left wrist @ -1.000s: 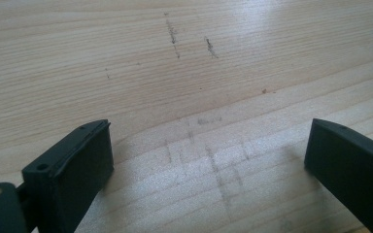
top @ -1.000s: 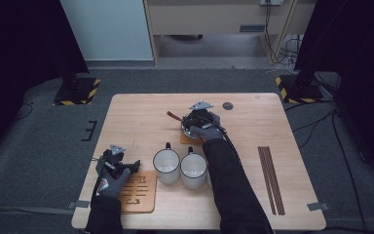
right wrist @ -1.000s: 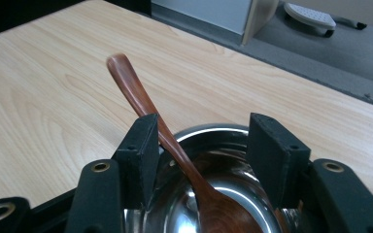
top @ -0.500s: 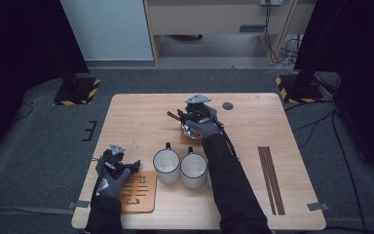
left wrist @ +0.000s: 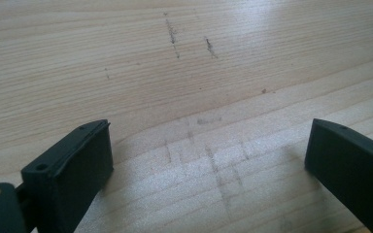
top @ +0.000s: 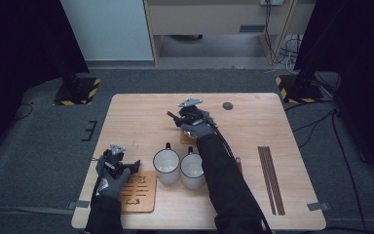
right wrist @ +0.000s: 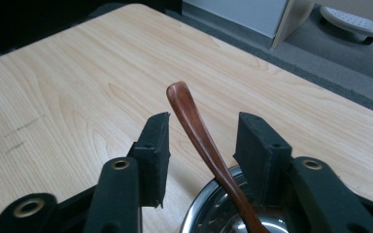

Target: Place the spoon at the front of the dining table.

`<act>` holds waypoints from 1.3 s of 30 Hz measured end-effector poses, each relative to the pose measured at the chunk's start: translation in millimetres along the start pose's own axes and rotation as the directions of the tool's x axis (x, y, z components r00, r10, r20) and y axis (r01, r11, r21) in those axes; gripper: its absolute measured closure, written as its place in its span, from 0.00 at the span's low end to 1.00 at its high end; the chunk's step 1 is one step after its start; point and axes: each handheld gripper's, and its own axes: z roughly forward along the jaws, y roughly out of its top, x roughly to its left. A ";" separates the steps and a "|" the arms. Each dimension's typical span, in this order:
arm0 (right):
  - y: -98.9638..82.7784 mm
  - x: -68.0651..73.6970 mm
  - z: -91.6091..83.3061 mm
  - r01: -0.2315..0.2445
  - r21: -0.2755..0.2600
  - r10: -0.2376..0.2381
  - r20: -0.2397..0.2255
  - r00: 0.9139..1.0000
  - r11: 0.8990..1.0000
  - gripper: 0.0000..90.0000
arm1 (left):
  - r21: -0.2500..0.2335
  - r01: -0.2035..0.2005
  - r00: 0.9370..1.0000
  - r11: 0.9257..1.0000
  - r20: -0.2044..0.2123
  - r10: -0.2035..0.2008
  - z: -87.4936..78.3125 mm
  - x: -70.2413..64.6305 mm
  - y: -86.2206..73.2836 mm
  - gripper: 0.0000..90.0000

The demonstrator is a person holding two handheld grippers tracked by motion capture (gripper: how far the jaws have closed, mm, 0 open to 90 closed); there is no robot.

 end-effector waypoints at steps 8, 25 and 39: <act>-6.4 -1.3 6.0 -0.006 0.043 0.007 -0.025 1.000 0.999 0.74 | 0.000 0.000 1.000 1.000 0.000 0.000 0.0 0.0 0.0 0.02; -15.9 -7.6 16.9 -0.035 0.094 0.036 -0.001 0.999 0.995 0.73 | 0.000 0.000 1.000 1.000 0.001 0.000 0.0 0.0 0.0 0.02; -18.4 -5.9 15.8 -0.029 0.080 0.032 -0.034 0.999 0.996 0.74 | 0.000 0.000 1.000 1.000 0.001 0.000 0.0 0.0 0.0 0.02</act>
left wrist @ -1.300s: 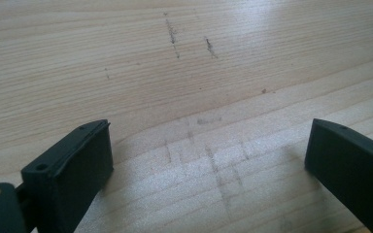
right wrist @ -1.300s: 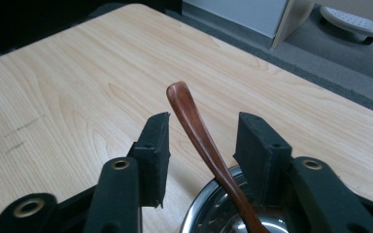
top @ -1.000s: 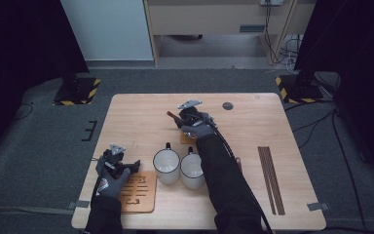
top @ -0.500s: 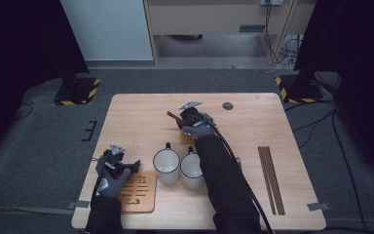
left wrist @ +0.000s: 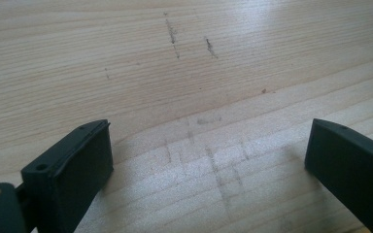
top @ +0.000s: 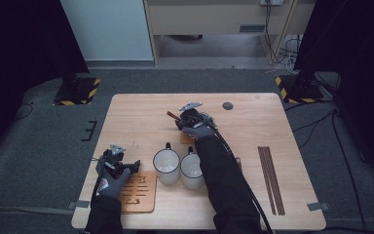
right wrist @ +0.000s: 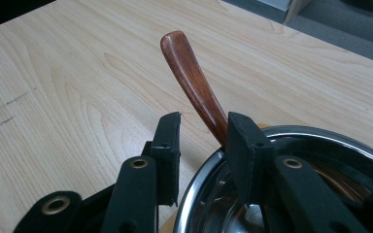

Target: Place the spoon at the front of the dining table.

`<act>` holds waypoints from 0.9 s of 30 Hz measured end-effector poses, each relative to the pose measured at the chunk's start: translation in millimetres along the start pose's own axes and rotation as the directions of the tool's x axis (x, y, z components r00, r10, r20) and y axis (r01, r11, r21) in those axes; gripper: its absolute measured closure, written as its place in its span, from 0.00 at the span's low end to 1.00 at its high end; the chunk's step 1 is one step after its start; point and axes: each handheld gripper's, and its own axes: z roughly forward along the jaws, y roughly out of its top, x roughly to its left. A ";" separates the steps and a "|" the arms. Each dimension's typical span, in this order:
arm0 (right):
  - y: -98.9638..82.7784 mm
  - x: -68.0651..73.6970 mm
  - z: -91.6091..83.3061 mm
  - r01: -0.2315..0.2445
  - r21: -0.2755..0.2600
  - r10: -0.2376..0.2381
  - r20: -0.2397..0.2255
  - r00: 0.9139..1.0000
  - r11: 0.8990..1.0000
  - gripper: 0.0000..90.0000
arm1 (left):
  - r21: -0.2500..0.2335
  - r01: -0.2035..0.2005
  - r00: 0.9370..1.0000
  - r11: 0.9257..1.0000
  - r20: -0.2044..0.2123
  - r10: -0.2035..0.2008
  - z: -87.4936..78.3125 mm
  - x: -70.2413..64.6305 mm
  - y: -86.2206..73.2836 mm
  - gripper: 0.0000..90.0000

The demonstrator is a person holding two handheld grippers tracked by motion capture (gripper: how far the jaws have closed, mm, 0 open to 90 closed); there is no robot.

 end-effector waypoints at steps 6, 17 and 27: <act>-0.6 -3.2 1.8 -0.022 0.008 0.022 0.011 1.000 1.000 0.70 | 0.000 0.000 1.000 1.000 0.000 0.000 0.0 0.0 0.0 0.02; 0.7 -9.5 0.9 -0.062 0.006 0.062 0.045 0.997 0.998 0.57 | 0.000 0.000 1.000 1.000 0.000 0.000 0.0 0.0 0.0 0.02; 19.3 -1.0 -15.1 -0.019 -0.058 0.021 0.040 0.999 0.998 0.56 | 0.000 0.000 1.000 1.000 0.000 0.000 0.0 0.0 0.0 0.02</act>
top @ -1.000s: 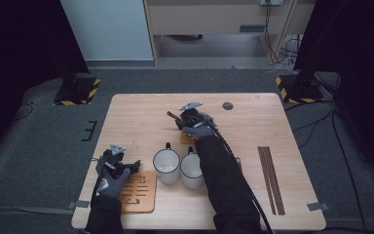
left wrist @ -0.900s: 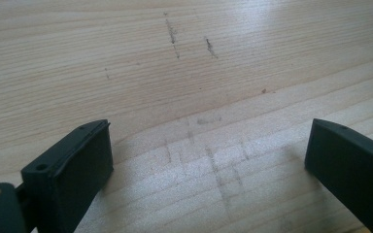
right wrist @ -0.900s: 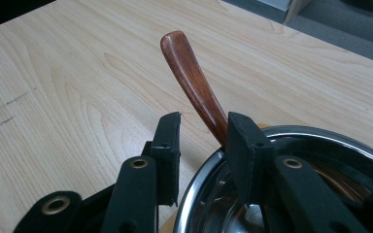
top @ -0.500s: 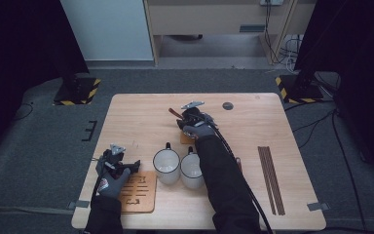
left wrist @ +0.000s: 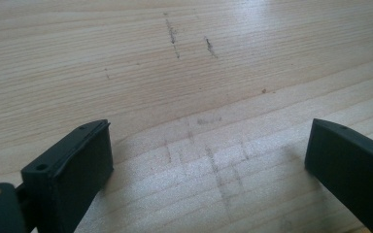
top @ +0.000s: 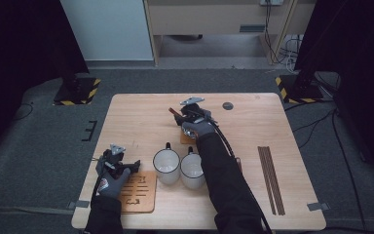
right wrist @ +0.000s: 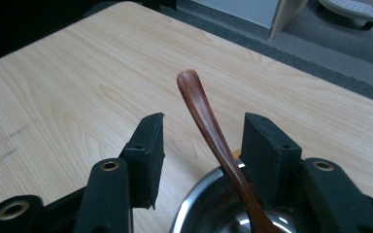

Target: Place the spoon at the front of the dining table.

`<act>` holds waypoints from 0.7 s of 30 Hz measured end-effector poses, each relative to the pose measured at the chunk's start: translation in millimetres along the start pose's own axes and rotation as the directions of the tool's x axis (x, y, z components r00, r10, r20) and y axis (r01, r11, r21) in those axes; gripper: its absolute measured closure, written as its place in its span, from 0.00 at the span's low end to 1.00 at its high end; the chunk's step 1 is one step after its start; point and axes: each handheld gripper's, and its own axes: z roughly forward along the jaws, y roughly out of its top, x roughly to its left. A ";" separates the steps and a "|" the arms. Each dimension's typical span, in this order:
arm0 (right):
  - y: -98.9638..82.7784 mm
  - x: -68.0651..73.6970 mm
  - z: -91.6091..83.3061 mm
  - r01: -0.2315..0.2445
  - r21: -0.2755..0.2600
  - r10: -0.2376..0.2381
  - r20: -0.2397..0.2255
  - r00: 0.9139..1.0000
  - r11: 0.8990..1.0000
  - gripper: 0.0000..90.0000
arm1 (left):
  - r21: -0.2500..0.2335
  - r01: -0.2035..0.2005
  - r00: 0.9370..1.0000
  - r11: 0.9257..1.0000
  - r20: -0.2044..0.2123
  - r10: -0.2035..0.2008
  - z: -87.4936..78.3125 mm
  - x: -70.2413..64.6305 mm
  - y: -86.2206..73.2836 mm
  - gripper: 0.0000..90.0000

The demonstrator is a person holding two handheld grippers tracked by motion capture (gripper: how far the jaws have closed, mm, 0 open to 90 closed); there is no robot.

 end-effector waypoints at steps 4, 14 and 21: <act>6.0 2.9 3.0 0.011 -0.008 -0.011 -0.008 1.000 1.000 0.59 | 0.000 0.000 1.000 1.000 0.000 0.000 0.0 0.0 0.0 0.02; -5.1 5.6 17.8 0.036 0.051 -0.035 -0.028 0.999 0.998 0.68 | 0.000 0.000 1.000 1.000 0.001 0.000 0.0 0.0 0.0 0.02; -7.7 0.4 23.0 0.009 0.069 -0.007 -0.021 1.000 0.998 0.66 | -0.001 0.001 1.000 1.000 0.000 -0.001 0.0 0.0 0.0 0.02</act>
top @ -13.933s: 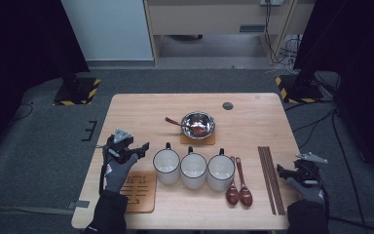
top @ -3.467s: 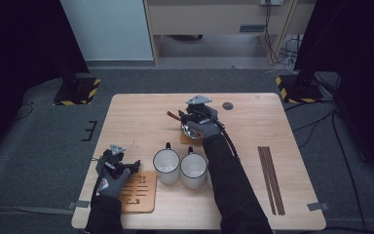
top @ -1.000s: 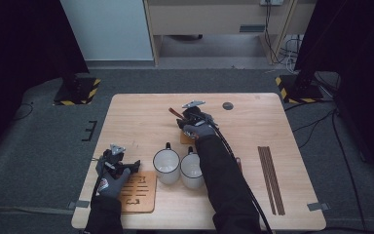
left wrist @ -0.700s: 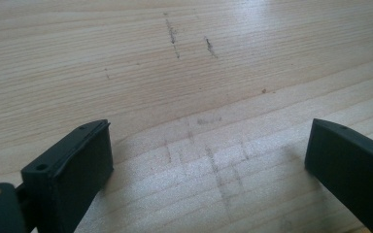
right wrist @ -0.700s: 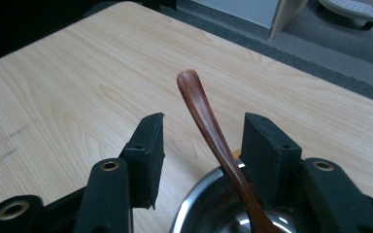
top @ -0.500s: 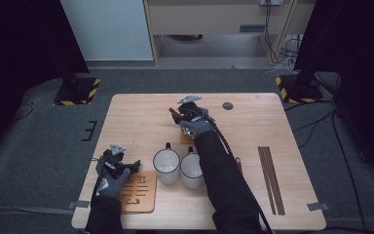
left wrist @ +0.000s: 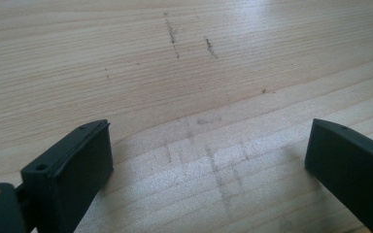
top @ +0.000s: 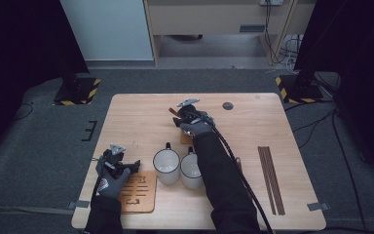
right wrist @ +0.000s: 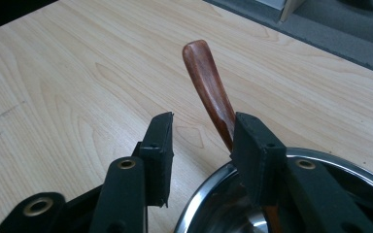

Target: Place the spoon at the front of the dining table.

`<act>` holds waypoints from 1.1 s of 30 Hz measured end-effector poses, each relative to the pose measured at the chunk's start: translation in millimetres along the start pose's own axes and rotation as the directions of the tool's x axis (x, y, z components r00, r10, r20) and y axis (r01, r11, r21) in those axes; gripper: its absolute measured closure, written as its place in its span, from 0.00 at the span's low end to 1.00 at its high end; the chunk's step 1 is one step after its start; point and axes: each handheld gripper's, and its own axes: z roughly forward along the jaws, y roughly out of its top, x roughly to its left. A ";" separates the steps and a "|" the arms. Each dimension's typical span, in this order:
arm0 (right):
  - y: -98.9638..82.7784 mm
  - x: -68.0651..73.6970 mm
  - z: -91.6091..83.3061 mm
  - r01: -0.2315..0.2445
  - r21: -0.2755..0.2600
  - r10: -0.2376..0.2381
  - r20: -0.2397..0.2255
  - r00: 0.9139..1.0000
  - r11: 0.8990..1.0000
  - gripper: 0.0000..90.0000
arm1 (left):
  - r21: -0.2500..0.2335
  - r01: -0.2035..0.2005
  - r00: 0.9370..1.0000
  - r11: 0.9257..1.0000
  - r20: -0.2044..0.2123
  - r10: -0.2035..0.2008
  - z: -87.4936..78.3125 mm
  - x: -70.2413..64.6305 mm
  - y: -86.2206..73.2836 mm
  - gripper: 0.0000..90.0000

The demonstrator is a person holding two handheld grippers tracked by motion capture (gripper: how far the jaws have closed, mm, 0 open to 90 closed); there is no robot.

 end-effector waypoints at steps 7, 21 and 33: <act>-2.2 -6.6 2.9 -0.015 0.012 0.014 0.019 1.000 1.000 0.60 | 0.001 -0.001 1.000 1.000 0.000 0.001 0.0 0.1 0.0 0.02; -3.1 -15.8 6.0 -0.043 0.002 0.043 0.054 0.998 0.999 0.51 | 0.001 -0.001 1.000 1.000 0.000 0.001 0.0 0.0 0.0 0.02; -4.0 -18.8 6.6 -0.044 0.010 0.044 0.058 0.997 0.999 0.49 | 0.001 -0.001 1.000 1.000 0.000 0.001 0.0 0.1 0.0 0.02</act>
